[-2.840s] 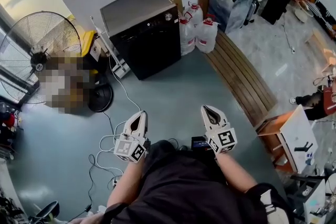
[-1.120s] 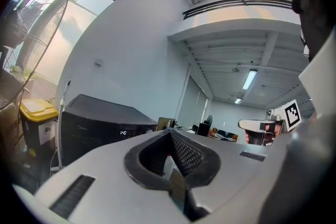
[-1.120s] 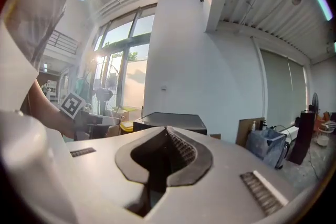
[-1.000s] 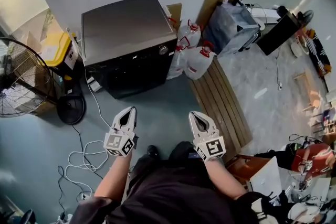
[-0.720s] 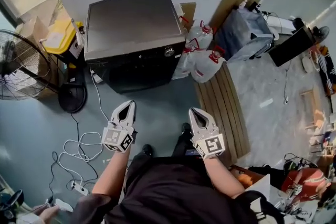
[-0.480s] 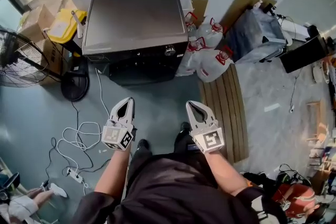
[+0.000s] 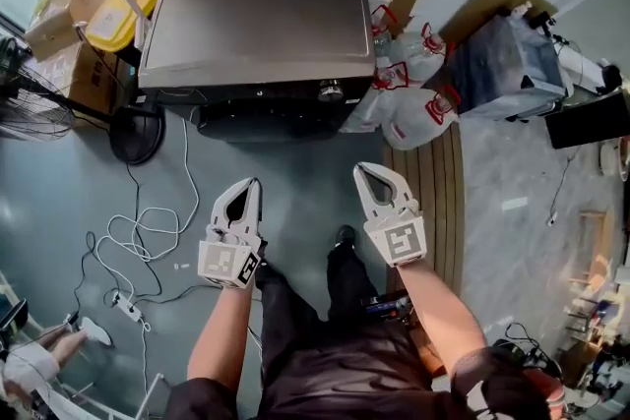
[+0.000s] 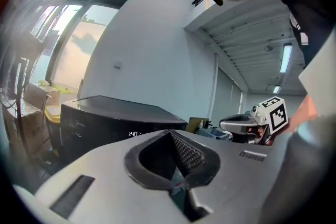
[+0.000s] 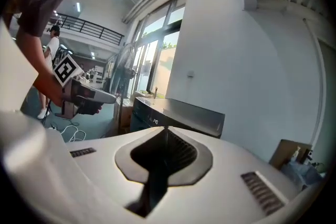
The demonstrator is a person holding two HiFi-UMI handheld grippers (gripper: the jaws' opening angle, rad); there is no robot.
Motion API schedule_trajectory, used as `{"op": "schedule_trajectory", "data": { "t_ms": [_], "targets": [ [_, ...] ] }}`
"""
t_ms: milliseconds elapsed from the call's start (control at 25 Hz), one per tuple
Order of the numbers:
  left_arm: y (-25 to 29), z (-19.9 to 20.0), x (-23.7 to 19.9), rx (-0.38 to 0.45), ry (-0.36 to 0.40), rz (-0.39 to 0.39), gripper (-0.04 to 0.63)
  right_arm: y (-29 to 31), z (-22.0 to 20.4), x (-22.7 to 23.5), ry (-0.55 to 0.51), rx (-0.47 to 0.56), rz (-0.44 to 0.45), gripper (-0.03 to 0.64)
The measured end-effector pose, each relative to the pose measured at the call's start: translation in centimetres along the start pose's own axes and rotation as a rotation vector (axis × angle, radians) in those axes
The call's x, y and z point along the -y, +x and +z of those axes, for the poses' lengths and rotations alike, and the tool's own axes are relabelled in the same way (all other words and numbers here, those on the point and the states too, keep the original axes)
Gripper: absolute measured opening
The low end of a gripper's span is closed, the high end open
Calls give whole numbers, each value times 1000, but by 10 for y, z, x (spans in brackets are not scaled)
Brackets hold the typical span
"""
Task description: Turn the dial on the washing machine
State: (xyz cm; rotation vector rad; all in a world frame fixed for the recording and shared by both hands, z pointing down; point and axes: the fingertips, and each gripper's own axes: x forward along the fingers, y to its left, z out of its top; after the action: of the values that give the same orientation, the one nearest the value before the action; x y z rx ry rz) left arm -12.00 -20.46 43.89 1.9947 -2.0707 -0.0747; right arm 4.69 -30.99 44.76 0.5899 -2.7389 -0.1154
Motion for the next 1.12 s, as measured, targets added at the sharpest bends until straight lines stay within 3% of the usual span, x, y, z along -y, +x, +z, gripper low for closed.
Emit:
{"op": "schedule_trajectory", "data": {
  "t_ms": [160, 240, 520, 800, 1000, 1120],
  "targets": [
    [21, -32, -19, 0, -1, -4, 15, 41, -20, 10, -47, -2, -4, 35],
    [34, -42, -28, 2, 8, -7, 15, 59, -26, 15, -84, 7, -7, 85],
    [76, -65, -57, 23, 47, -24, 15, 115, -44, 24, -329, 68, -10, 164],
    [105, -72, -59, 59, 84, -61, 15, 150, -77, 48, -586, -53, -43, 249],
    [115, -79, -56, 77, 78, -75, 15, 172, -83, 52, -830, -106, -81, 279],
    [115, -86, -58, 77, 65, -73, 15, 183, -88, 52, -909, -122, -116, 284]
  ]
}}
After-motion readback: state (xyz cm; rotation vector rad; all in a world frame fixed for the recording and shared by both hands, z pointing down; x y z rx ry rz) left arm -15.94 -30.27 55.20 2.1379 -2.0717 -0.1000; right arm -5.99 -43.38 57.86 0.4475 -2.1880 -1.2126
